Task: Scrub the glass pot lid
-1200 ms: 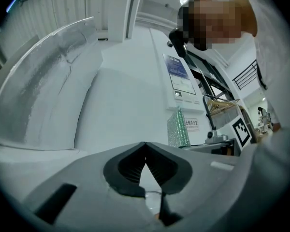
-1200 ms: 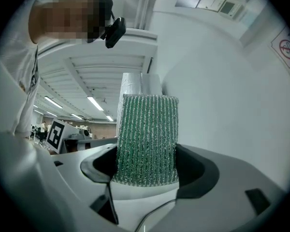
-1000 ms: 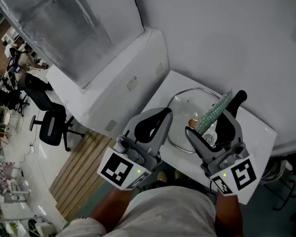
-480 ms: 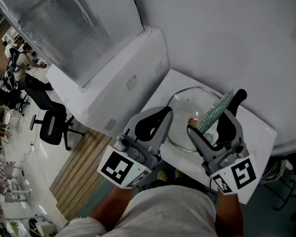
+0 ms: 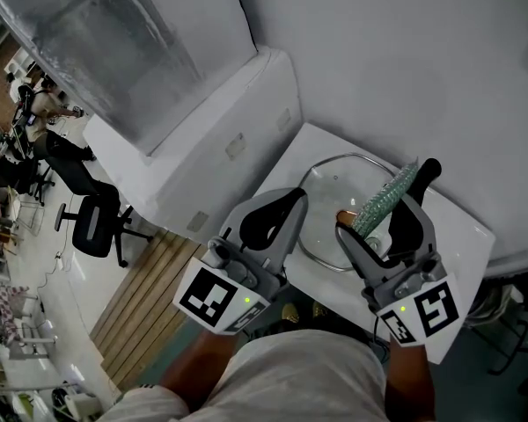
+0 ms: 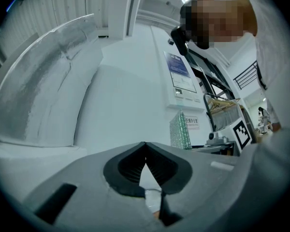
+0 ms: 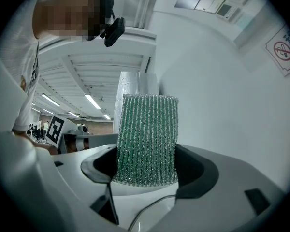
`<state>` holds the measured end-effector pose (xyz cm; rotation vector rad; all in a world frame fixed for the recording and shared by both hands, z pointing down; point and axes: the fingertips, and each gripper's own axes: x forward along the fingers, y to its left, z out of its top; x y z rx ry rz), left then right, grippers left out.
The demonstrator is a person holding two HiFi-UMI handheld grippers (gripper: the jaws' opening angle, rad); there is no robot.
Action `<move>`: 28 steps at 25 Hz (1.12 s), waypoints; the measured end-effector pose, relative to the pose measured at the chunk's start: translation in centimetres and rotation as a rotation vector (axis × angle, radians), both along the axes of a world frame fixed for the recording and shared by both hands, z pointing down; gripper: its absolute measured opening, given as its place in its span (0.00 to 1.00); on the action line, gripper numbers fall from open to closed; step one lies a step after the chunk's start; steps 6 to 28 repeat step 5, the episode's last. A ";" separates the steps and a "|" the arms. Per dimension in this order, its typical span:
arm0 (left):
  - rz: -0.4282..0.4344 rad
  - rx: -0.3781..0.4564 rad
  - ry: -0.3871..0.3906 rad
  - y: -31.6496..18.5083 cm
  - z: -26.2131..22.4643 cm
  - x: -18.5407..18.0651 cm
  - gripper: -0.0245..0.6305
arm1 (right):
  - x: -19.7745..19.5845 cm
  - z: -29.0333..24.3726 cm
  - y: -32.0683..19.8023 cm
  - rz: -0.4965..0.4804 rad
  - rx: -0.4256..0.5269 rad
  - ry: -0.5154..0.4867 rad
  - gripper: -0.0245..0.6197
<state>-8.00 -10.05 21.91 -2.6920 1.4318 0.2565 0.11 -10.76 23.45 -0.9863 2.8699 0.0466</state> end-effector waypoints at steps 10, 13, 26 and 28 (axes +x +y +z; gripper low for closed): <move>0.001 -0.001 0.000 -0.2 0.2 0.1 0.06 | 0.1 0.3 -0.1 0.001 -0.003 0.001 0.58; 0.001 -0.001 0.000 -0.2 0.2 0.1 0.06 | 0.1 0.3 -0.1 0.001 -0.003 0.001 0.58; 0.001 -0.001 0.000 -0.2 0.2 0.1 0.06 | 0.1 0.3 -0.1 0.001 -0.003 0.001 0.58; 0.001 -0.001 0.000 -0.2 0.2 0.1 0.06 | 0.1 0.3 -0.1 0.001 -0.003 0.001 0.58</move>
